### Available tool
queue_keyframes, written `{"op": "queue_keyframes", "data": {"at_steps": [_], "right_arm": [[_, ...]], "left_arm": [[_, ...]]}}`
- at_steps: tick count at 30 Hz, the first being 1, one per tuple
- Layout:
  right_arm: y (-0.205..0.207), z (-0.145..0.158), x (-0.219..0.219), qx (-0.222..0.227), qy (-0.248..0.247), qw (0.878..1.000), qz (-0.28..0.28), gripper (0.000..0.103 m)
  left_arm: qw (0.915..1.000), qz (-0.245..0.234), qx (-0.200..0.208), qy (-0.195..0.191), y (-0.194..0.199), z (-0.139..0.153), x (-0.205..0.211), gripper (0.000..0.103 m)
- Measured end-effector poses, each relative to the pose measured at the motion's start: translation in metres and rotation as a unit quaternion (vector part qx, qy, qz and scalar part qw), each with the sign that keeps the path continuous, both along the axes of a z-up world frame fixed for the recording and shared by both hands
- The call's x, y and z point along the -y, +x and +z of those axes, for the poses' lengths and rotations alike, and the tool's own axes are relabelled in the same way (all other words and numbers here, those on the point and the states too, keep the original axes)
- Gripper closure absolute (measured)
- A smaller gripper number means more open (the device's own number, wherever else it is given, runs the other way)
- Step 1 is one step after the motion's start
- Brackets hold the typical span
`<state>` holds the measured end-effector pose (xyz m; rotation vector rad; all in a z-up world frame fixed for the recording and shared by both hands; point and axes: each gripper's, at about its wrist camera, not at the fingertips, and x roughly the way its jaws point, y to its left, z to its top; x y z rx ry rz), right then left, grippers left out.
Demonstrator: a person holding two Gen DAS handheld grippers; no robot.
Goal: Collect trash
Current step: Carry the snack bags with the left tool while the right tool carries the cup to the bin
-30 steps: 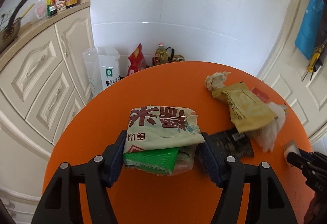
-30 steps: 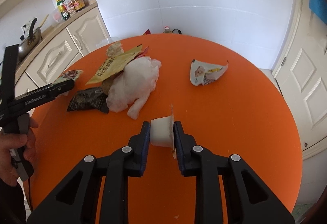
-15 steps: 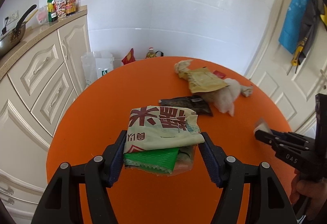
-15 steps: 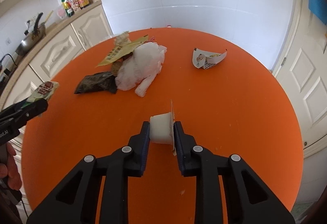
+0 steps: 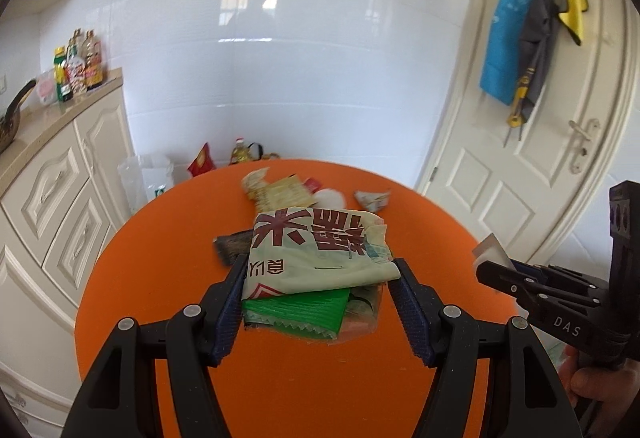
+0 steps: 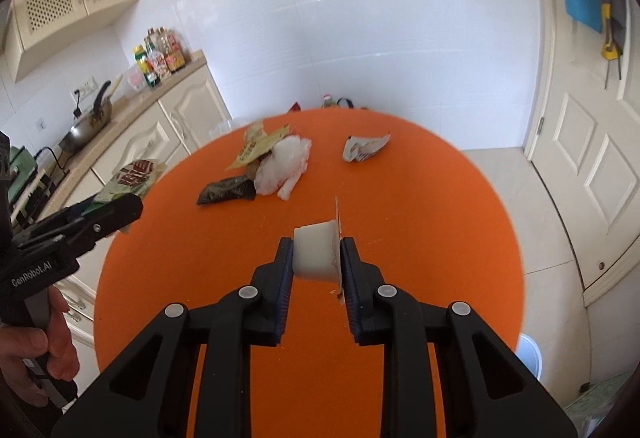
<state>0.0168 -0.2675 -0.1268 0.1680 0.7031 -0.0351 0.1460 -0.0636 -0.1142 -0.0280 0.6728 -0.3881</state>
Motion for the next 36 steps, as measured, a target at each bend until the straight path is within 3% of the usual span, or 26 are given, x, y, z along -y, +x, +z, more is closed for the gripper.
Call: {"op": "queue_keyframes", "data": {"at_steps": [8, 13, 21, 28, 36], "right_arm": [[-0.057, 0.048, 0.028, 0.06, -0.013, 0.997, -0.035, 0.08], [-0.099, 0.071, 0.063, 0.088, -0.017, 0.993, -0.078, 0.08], [-0.172, 0.078, 0.139, 0.1, -0.014, 0.979, -0.178, 0.08], [-0.219, 0.041, 0.218, 0.063, 0.016, 0.962, -0.265, 0.08], [-0.224, -0.037, 0.288, -0.006, 0.079, 0.949, -0.306, 0.08]], "left_arm": [[0.9976, -0.053, 0.045, -0.003, -0.064, 0.037, 0.035, 0.04], [0.9936, -0.095, 0.061, -0.008, -0.08, 0.048, 0.066, 0.04], [0.9795, -0.196, 0.044, -0.01, -0.09, 0.04, 0.146, 0.04], [0.961, -0.275, -0.032, 0.005, -0.097, -0.008, 0.217, 0.04], [0.9379, -0.319, -0.128, 0.049, -0.092, -0.073, 0.275, 0.04]]}}
